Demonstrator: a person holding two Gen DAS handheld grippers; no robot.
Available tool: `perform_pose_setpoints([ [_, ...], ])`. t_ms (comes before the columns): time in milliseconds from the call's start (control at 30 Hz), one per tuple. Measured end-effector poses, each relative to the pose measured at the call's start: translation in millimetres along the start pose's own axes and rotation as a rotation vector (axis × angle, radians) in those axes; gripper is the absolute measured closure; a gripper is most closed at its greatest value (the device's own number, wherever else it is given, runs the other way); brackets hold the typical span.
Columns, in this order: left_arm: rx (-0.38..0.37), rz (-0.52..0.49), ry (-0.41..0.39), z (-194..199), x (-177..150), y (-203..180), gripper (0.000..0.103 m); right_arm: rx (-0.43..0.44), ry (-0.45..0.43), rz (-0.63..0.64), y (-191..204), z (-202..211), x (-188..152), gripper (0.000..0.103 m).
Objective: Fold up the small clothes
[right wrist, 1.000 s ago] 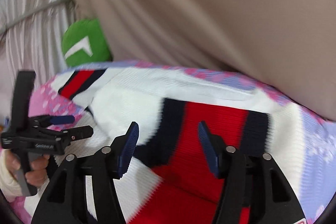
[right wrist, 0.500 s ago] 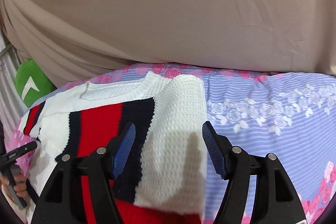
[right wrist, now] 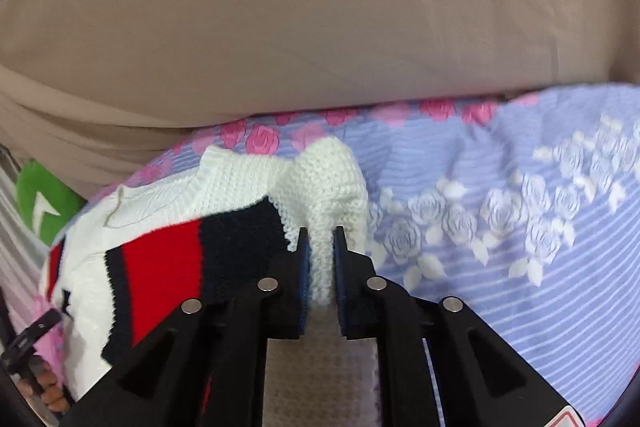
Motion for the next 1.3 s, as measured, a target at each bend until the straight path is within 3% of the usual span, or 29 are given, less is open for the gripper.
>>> perform_pose_setpoints([
  [67, -0.032, 0.005, 0.024, -3.1, -1.7, -6.8, 0.005, 0.044, -0.038, -0.034, -2.6, 17.8, -2.9, 0.078],
  [167, -0.060, -0.023, 0.058, -11.6, -4.4, -21.9, 0.005, 0.029, -0.107, -0.010, -0.5, 50.7, -8.6, 0.061],
  [267, -0.049, -0.004, 0.113, -31.1, -4.2, -25.9, 0.006, 0.045, -0.116, 0.009, 1.8, 71.5, -22.8, 0.052],
  [300, -0.043, -0.007, 0.096, -31.4, -2.3, -27.3, 0.012, 0.052, -0.108, 0.019, 2.8, 74.1, -29.3, 0.051],
  [333, -0.039, -0.021, 0.085, -31.6, 0.1, -30.8, 0.020, 0.055, -0.097, 0.035, 5.8, 79.7, -38.7, 0.051],
  [400, -0.055, -0.042, 0.097, -33.3, 3.8, -36.8, 0.069, 0.052, -0.075, 0.083, 13.4, 85.5, -55.2, 0.051],
  [467, -0.067, -0.052, 0.089, -29.8, 12.4, -39.7, 0.094, 0.030, -0.047, 0.164, 25.0, 87.5, -72.5, 0.048],
  [567, -0.110, -0.060, 0.015, -9.8, 34.1, -40.4, 0.094, -0.046, -0.007, 0.298, 41.3, 79.4, -85.8, 0.046],
  [667, -0.105, -0.063, -0.058, 5.0, 55.8, -39.7, 0.094, -0.130, 0.028, 0.391, 55.8, 57.2, -86.1, 0.047],
  [700, -0.099, -0.064, -0.074, 6.9, 60.9, -39.0, 0.094, -0.137, 0.034, 0.393, 54.9, 51.8, -84.8, 0.051],
  [767, -0.057, -0.066, -0.098, 3.7, 66.3, -34.1, 0.094, -0.129, 0.015, 0.355, 52.3, 45.3, -75.1, 0.089],
  [867, 0.000, -0.065, -0.055, -20.2, 63.2, -19.7, 0.095, -0.082, -0.078, 0.251, 39.0, 57.8, -61.3, 0.091],
  [900, 0.017, -0.069, -0.038, -28.2, 59.5, -13.5, 0.094, -0.099, -0.069, 0.226, 31.5, 55.9, -61.2, 0.091],
  [967, 0.042, -0.077, -0.016, -44.1, 44.7, -2.8, 0.094, -0.133, 0.050, 0.157, 6.1, 31.7, -72.7, 0.091],
  [1133, 0.040, -0.092, -0.055, -37.5, 34.5, -4.1, 0.094, -0.030, 0.073, 0.078, -12.2, 34.9, -78.3, 0.087],
  [1233, 0.027, -0.081, -0.058, -35.2, 33.3, -2.7, 0.094, 0.009, 0.009, 0.081, -6.2, 59.7, -72.4, 0.078],
  [1300, 0.016, -0.069, -0.053, -34.9, 33.7, 0.3, 0.093, 0.043, -0.057, 0.081, 1.0, 74.8, -59.0, 0.059],
])
Point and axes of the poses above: each gripper's, at about its wrist camera, not at the fingertips, and z roughly against the way its jaws point, y to its left, x to its top, the point moved 3 cm from there along -z, roughly the way its jaws point, and after that the axes turned 12 degrees about z, right-handed, at the moved point
